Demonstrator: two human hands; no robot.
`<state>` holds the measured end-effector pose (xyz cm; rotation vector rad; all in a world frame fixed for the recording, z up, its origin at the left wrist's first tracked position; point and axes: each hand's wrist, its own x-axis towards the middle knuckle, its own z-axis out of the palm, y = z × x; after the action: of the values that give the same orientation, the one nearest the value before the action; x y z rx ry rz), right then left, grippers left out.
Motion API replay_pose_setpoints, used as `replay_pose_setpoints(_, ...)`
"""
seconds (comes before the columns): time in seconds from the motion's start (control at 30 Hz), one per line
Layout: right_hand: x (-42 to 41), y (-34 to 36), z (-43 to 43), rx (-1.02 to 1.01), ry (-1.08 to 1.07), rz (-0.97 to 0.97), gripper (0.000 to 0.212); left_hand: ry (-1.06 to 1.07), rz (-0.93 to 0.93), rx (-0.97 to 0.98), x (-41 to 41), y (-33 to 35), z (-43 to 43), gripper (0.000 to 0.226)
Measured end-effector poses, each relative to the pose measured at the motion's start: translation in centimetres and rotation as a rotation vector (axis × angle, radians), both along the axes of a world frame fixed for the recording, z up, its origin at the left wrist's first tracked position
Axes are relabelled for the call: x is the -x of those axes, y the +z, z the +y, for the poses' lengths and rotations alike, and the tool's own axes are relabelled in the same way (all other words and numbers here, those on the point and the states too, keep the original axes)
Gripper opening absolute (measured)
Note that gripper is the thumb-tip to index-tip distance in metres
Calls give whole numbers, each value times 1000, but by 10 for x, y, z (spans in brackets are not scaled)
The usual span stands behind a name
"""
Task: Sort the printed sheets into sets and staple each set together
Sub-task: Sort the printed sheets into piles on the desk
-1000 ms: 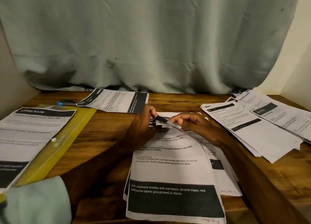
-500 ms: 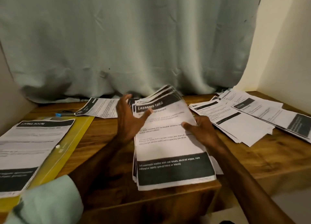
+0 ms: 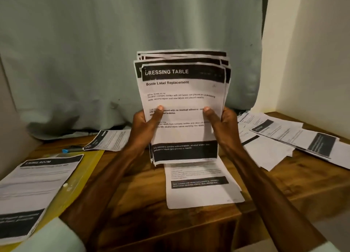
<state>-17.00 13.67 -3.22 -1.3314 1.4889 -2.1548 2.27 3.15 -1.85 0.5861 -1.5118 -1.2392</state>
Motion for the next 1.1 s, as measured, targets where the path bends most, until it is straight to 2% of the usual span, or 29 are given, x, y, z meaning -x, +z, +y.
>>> replay_pose_setpoints(0.1, 5, -17, 3, 0, 4, -36, 14, -46, 50, -32, 8, -13, 11, 19)
replay_pose_setpoints(0.2, 10, -35, 5, -53, 35, -69, 8, -35, 60, -129, 13, -34, 12, 33)
replay_pose_setpoints(0.23, 12, -41, 6, -71, 39, -69, 10, -20, 47, -139, 14, -39, 10, 35)
replay_pose_setpoints(0.4, 15, -43, 0, -93, 5, -34, 29, 7, 66, -108, 26, -40, 16, 19)
replay_pose_setpoints(0.53, 14, -35, 0, -77, 11, -23, 19, 27, 65, -76, 28, -35, 17, 18)
replay_pose_setpoints(0.67, 16, -22, -3, -46, 8, -17, 25, -2, 109, -58, 24, -16, 14, 18)
replay_pose_setpoints(0.87, 18, 25, -10, 18, -37, -8, 15, 121, 87, 110, 30, 25, -7, 28)
replay_pose_setpoints(1.1, 23, 41, -20, -37, -45, -111, 34, 150, 81, 100, 40, 23, -10, 32)
